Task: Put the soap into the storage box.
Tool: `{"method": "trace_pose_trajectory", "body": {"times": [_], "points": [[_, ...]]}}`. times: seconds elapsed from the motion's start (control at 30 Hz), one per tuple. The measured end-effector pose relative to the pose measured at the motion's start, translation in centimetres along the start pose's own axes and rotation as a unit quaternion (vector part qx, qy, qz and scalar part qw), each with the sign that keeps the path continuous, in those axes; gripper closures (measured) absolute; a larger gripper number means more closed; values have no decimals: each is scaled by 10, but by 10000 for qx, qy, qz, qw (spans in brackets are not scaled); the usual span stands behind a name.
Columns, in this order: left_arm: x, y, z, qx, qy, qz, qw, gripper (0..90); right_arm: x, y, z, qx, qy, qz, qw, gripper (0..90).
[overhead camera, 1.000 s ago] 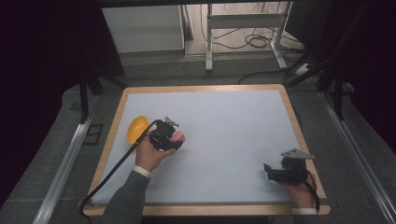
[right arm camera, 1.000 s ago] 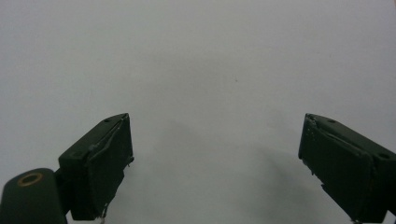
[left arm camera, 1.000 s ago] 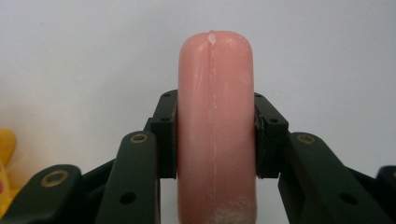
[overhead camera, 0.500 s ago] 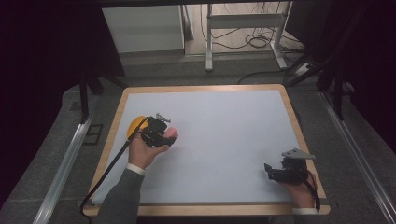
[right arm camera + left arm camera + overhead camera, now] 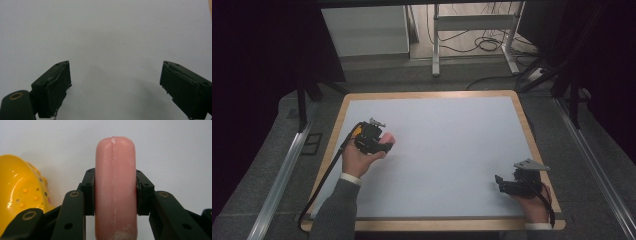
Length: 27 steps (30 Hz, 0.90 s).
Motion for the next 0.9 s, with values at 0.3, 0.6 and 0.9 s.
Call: {"method": "trace_pose_trajectory", "body": {"times": [0.3,0.6,0.9], "points": [[-1,-16,4,-41,50,170,9998,604,0,0,0,-2,1,3,10000,96],[-1,-29,5,-84,59,347,9993,604,0,-1,0,3,2,18,10000,96],[-2,-44,10,-155,150,533,9983,604,0,0,1,8,2,14,10000,96]]}}
Point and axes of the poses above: each handheld gripper's, and its own axes: z roughly backward along the jaws, x roughly out of its underside, y roughly to its right, the point moved 1 cm from there along -z, roughly forward along the jaws, and after that the axes turned 15 degrees about z, right-handed, at the moved point
